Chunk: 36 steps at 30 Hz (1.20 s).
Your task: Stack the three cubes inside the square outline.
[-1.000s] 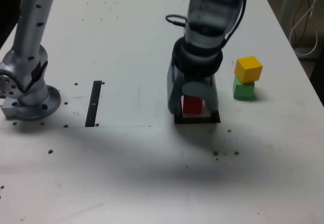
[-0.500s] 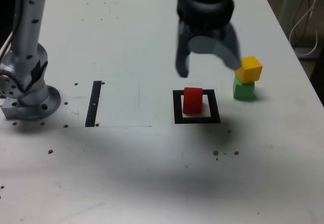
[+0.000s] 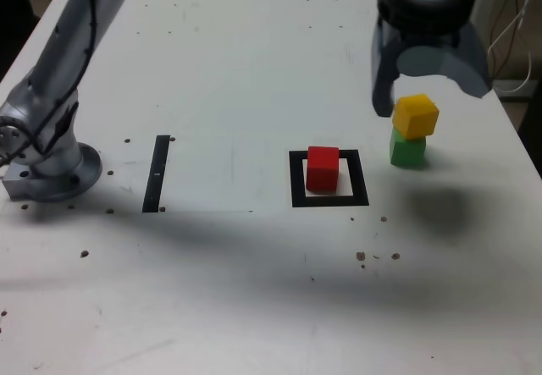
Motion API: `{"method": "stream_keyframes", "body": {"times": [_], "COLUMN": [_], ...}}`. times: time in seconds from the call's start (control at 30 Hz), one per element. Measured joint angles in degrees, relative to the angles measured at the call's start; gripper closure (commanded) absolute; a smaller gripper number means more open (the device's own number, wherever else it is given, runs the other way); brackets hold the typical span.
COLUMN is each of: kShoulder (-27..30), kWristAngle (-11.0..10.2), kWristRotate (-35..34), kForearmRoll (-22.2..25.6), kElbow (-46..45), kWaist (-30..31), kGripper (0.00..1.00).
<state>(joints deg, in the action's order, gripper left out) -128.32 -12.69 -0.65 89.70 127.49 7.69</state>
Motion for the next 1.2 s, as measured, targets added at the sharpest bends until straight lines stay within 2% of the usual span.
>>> {"method": "stream_keyframes", "body": {"times": [0.2,0.47,0.77,0.9,1.0,1.2], "kShoulder": [-2.04,-5.51,-7.51,-9.17,-10.53,-10.59], "kWristAngle": [0.05,2.00,2.01,3.37,3.98,3.77], "kWristRotate": [1.40,2.75,3.09,3.41,3.64,3.96], "kForearmRoll": [1.34,1.86,1.82,1.81,1.73,1.46], "kElbow": [2.89,3.82,5.01,5.10,5.12,5.39], "kWaist": [-2.38,-5.08,-6.05,-6.62,-6.66,-6.88], "kGripper": [0.01,0.03,0.13,0.17,0.27,0.57]}}
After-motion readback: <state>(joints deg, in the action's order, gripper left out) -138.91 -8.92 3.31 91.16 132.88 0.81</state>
